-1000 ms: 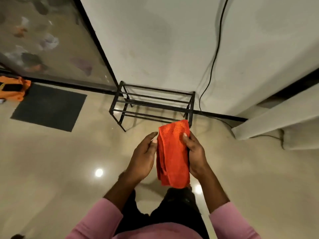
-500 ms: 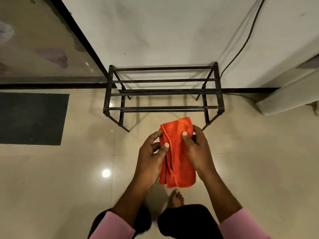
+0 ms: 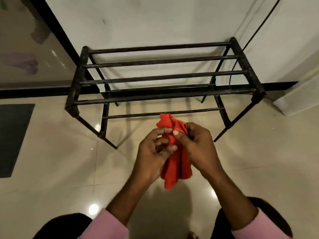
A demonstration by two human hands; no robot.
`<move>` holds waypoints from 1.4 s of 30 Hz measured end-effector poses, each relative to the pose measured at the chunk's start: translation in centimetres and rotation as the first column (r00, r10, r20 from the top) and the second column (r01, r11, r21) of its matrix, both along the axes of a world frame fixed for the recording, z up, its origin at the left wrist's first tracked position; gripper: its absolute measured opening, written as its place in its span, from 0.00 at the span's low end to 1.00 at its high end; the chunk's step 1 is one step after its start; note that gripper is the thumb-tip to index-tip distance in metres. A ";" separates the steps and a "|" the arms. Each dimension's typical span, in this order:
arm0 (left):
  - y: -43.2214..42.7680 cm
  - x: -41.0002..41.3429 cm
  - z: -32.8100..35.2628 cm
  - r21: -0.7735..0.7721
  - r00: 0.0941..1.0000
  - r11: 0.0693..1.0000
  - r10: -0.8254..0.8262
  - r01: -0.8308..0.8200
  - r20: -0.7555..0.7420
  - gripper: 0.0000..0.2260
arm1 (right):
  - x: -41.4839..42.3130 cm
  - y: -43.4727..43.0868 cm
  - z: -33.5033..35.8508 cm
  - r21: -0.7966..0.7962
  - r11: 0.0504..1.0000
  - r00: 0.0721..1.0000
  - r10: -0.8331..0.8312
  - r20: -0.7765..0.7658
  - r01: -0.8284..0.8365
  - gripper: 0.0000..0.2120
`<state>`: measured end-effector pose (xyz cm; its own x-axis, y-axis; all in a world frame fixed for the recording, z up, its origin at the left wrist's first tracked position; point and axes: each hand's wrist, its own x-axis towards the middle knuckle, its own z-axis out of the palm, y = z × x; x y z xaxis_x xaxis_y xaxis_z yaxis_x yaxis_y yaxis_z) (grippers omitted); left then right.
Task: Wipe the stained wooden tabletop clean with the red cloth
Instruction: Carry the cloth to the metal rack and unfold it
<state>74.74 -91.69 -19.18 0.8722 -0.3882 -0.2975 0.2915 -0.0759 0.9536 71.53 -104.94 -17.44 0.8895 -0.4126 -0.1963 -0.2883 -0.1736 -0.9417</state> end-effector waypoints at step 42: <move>4.0 5.0 -5.5 -0.060 0.988 0.991 0.125 -0.120 0.088 0.23 | -0.9 -6.1 -2.9 -0.056 0.981 0.944 -0.164 0.287 0.187 0.17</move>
